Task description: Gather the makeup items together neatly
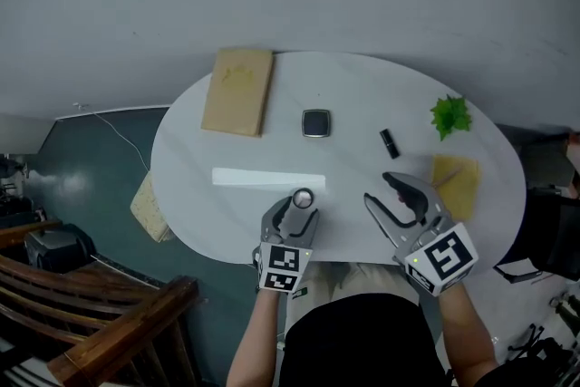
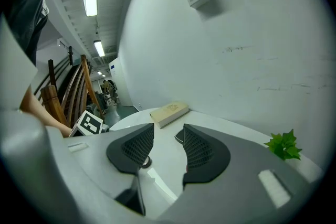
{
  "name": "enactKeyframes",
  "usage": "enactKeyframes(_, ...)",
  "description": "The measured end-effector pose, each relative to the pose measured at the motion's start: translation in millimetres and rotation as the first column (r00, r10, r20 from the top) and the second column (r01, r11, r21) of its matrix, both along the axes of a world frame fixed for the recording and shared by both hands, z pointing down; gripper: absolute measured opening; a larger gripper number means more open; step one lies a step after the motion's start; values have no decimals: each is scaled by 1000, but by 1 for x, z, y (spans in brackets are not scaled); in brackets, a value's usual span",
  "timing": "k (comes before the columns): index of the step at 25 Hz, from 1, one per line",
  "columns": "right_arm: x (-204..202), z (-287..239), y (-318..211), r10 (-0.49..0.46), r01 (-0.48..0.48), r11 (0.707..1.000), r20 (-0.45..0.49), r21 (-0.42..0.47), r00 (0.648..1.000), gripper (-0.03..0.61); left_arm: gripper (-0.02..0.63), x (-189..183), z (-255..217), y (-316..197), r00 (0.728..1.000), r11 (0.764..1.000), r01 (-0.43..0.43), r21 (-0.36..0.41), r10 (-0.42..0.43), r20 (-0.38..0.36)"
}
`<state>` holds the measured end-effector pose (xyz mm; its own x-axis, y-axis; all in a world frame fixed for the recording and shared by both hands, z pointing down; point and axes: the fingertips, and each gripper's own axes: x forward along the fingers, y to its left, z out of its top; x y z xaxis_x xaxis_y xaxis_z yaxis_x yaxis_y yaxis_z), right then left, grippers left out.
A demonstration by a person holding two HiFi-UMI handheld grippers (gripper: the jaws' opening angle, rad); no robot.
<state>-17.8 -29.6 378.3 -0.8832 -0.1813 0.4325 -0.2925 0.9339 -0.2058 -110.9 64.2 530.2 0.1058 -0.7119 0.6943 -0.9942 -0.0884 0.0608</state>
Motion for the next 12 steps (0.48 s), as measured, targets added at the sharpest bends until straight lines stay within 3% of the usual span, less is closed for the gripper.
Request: enactKeyframes(12, -4, 27, 2, -61, 60, 997, -14, -56, 998, 156, 247, -6, 47, -2, 999, 995, 45, -87, -45, 5)
